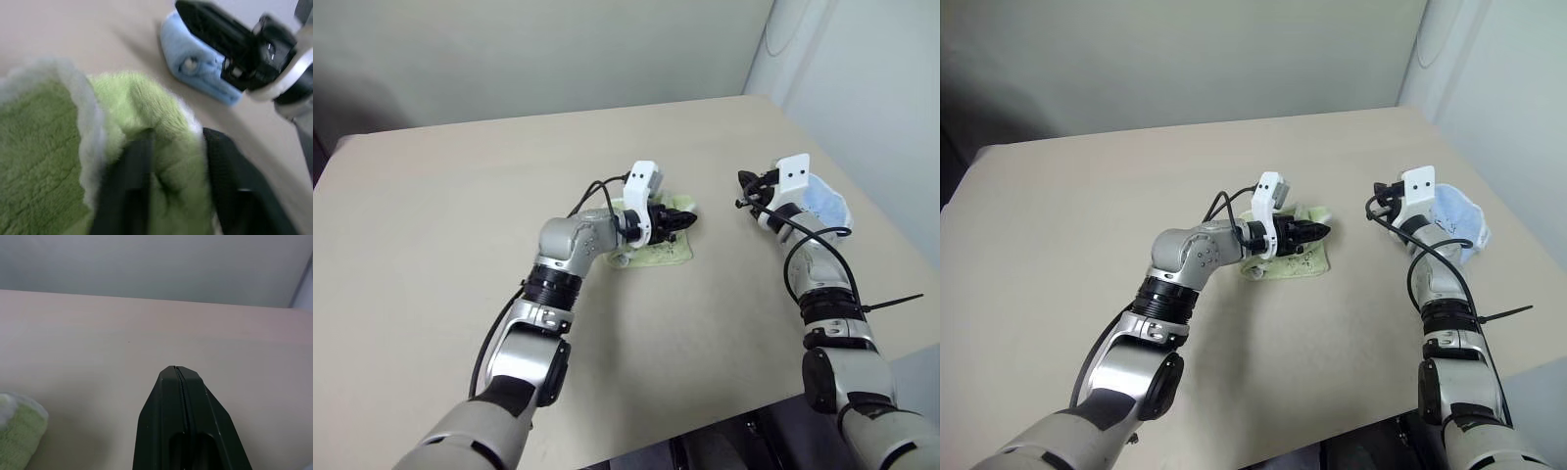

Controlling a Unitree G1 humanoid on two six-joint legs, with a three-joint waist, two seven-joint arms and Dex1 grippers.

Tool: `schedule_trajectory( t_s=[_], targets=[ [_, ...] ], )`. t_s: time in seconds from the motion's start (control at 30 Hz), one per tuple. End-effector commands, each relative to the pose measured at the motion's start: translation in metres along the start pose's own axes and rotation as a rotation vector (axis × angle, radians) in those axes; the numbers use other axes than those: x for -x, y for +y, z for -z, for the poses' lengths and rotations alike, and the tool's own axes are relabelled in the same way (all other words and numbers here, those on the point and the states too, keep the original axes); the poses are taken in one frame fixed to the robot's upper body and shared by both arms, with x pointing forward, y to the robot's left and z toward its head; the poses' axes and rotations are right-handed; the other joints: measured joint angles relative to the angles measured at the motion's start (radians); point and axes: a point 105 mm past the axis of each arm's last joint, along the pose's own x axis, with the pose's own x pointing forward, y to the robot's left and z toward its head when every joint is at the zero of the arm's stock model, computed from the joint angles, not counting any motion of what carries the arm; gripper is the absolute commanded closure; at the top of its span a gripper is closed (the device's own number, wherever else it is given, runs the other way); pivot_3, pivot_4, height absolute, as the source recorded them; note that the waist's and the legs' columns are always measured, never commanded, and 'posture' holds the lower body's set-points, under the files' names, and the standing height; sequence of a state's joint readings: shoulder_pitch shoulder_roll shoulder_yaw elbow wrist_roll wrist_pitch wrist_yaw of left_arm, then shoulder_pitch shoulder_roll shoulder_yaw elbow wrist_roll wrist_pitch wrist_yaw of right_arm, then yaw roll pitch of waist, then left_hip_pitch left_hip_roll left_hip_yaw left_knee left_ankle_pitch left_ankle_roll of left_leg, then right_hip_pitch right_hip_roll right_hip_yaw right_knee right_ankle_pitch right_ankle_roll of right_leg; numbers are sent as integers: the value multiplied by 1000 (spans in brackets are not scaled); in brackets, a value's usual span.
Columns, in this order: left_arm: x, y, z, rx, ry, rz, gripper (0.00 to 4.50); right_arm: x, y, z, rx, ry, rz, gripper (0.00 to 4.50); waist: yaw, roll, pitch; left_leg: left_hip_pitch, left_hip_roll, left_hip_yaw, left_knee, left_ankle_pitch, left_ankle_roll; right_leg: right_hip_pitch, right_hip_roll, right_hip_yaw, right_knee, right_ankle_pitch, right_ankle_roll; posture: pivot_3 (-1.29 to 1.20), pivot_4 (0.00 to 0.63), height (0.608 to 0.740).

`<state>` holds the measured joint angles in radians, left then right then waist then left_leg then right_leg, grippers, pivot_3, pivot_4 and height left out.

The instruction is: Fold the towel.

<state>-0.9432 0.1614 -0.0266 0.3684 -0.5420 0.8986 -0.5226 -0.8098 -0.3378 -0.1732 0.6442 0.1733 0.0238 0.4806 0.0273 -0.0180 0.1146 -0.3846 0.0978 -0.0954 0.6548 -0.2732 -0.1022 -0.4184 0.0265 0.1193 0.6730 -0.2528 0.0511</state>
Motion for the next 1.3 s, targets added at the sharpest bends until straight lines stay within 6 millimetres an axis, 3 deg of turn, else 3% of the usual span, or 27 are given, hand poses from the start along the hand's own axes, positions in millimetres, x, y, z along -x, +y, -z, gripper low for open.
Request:
schedule_trajectory(
  t_s=[0.03, 0.17, 0.33, 0.43, 0.5, 0.67, 0.8, 0.9, 1.07, 1.2, 1.3],
  targets=[
    [7, -16, -20, -7, -86, 68, 1382, -5, 4, -19, 23, -50, -19, 4500, 0, 0, 0, 0, 0, 0, 0, 0, 0, 0, 0, 0, 0, 0, 0, 0, 150, 740],
    [28, -9, -46, -30, -218, 24, 39, -10, 19, -28, 12, -72, -100, 4500, -1, 0, 0, 0, 0, 1, 2, -2, 3, 0, 0, 1, 0, 0, 0, 0, 150, 740],
    [69, 26, -69, -112, -345, -160, 39, -11, 47, -41, -5, -89, -267, 4500, -9, 0, 0, 0, 0, 1, 3, -2, 4, 0, 1, 1, 1, 0, 0, 0, 150, 740],
    [87, 45, -62, -215, -328, -261, 610, -11, 62, -51, -26, -100, -347, 4500, -14, 0, 0, 0, 0, 0, 3, -2, 4, -1, 2, 3, 0, 0, 0, 0, 150, 740],
    [91, 50, -54, -264, -308, -286, 1301, -10, 73, -57, -42, -105, -401, 4500, -14, 0, 0, 0, 0, 0, 3, -2, 4, -1, 3, 3, -1, 0, 0, 0, 150, 740],
    [88, 43, -42, -320, -299, -257, 2997, -10, 96, -64, -65, -88, -496, 4500, -6, 0, 0, -5, -1, -2, 6, -3, 5, -3, 2, 1, 0, 1, 1, 0, 150, 740],
    [71, 40, -17, -341, -222, -228, 4390, -7, 121, -39, -40, 9, -572, 4500, -7, 0, 0, -7, -1, -2, 8, -3, 5, -4, 2, 2, 0, 2, 2, 0, 150, 740],
    [59, 51, 10, -339, -127, -254, 4390, -5, 129, 11, -97, 166, -566, 4500, -9, 0, 0, -6, -1, -3, 9, -3, 6, -4, 2, 2, 0, 2, 2, 0, 150, 740],
    [52, 71, 51, -316, 14, -298, 4390, 2, 135, 63, -79, 322, -559, 4500, -10, 0, 0, -6, -1, -3, 8, -4, 7, -7, 1, 3, 2, 2, 2, 0, 150, 740],
    [52, 75, 57, -295, 14, -306, 4390, 2, 134, 70, -63, 335, -551, 4500, -11, -1, -1, -5, -3, -4, 8, -5, 8, -6, 1, 5, 4, 2, 2, 0, 150, 740],
    [58, 66, 38, -267, -113, -273, 4390, 1, 131, 56, -26, 280, -566, 4500, -11, -1, -1, -5, -5, -4, 9, -9, 16, -3, 1, 7, 4, 3, 4, 0, 150, 740]
  ],
)
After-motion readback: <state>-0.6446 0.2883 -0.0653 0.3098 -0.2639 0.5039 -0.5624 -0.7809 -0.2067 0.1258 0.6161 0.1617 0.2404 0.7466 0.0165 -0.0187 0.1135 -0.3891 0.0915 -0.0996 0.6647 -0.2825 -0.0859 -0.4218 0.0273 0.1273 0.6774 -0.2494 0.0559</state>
